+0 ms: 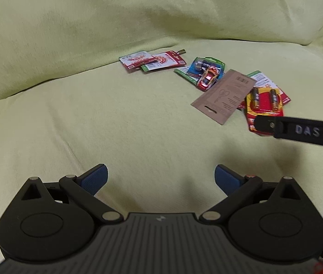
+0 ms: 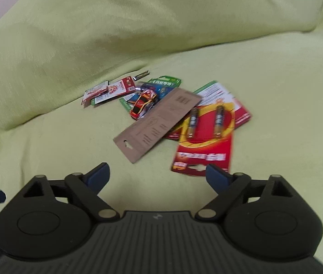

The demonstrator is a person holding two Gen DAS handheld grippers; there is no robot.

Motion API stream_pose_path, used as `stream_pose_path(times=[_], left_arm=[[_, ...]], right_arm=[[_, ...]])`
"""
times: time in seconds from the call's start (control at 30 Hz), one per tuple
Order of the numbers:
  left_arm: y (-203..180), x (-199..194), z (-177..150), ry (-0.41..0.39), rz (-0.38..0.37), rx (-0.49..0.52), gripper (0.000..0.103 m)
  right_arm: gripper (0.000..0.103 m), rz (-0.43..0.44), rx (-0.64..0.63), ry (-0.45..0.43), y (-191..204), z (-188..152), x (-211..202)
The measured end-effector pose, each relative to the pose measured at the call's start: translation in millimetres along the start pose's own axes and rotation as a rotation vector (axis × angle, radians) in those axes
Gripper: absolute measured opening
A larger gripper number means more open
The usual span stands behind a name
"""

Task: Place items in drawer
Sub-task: 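Grasp the brown cardboard card with the right gripper and lift it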

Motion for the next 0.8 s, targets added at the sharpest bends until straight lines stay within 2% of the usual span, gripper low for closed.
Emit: stream_pose_path(times=[0.13, 0.3, 0.47, 0.57, 0.63, 0.7, 0.8], left_arm=[[7, 11, 3, -0.001, 0.007, 0.003, 0.101], [11, 23, 7, 0.001, 0.012, 0.002, 0.101], [12, 32, 10, 0.000, 0.011, 0.003, 0.101], [13, 35, 12, 0.003, 0.010, -0.001, 0.101], [14, 36, 12, 0.005, 0.009, -0.003, 0.101], [13, 36, 12, 0.007, 0.010, -0.002, 0.101], [13, 35, 12, 0.008, 0.011, -0.001, 0.101]], right_arm=[[0.065, 0.045, 0.123, 0.017, -6, -3, 29], [0.055, 0.071, 0.275, 0.020, -17, -3, 62], [0.047, 0.081, 0.363, 0.002, -23, 1, 82], [0.035, 0.087, 0.391, -0.007, -23, 3, 90], [0.014, 0.100, 0.404, -0.010, -23, 4, 94], [0.010, 0.115, 0.403, -0.017, -22, 5, 94], [0.006, 0.141, 0.318, -0.056, -14, 13, 82]])
Point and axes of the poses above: each gripper's, at about its wrist camera, not at the fingertips, and x roughly the way its jaws point, y to its left, z to its top, the point moved 6 cm from there along x, roughly the way its jaws point, and after that the axes turned 10 degrees about -y, right-handed, at the moved point
